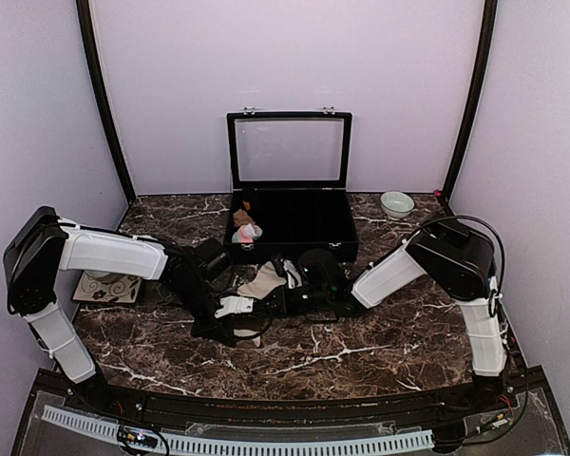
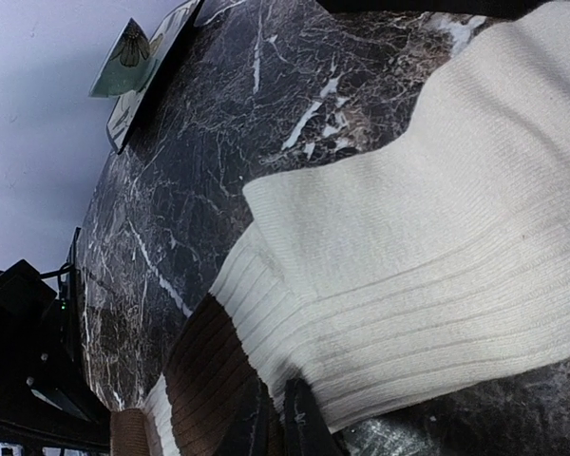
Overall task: Roll the socks
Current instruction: Roll the sock at the center of the board.
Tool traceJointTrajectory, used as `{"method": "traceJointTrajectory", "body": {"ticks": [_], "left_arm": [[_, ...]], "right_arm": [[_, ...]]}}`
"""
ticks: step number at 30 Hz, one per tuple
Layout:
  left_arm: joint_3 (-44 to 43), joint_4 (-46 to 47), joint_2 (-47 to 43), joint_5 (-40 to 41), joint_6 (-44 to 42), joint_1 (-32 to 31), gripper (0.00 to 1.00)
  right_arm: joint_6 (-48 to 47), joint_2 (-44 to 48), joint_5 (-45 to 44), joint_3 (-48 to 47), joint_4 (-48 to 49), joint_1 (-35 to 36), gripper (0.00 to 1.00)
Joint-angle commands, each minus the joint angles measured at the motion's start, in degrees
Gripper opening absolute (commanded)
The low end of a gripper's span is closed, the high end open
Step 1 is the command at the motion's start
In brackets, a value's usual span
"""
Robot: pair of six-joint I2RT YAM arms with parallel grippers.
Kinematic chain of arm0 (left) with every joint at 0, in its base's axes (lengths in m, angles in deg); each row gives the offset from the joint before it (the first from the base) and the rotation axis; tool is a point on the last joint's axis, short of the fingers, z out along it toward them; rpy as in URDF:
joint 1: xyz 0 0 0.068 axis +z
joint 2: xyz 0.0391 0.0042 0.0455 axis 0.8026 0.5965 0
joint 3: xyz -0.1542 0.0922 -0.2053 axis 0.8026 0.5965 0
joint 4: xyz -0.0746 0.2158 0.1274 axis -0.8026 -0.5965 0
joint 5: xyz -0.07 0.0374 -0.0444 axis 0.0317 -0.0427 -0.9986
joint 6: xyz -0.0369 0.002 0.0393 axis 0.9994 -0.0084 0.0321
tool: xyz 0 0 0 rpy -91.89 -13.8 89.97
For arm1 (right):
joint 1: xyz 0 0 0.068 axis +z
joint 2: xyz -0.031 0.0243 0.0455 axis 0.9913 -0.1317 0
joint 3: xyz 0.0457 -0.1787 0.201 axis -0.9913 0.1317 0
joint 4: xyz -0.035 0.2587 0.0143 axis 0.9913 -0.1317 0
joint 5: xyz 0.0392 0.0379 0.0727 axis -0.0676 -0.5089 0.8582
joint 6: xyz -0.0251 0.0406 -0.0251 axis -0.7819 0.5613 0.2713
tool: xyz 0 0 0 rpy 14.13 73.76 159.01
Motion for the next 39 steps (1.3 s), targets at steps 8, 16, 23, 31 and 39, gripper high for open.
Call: {"method": "traceJointTrajectory", "body": {"ticks": [8,16,23,31,39], "left_arm": [[-1.18,0.36,4.36,3.02,4.01,0.26,0.0],[-2.99,1.86,5.3,3.61,5.64,0.34,0.0],[-2.99,-2.71,-0.61,-1.39,0.56,0.44,0.03],[-2.07,-3.02,0.33,-1.63,0.69,0.43,0.03],[-1.51,0.07,-0.9,0.66,2.61,0.44,0.08]], "right_arm": [[-5.45,0.14,-6.6,0.23,-12.06,2.14,0.07],[-6.49,1.41,-7.69,2.72,-11.92,3.39,0.07],[-7.74,2.21,-8.54,3.11,-12.51,3.41,0.06],[-12.03,12.45,-10.79,5.22,-10.1,3.41,0.1],[-7.84,10.16,-0.41,5.93,-5.09,5.55,0.11]]}}
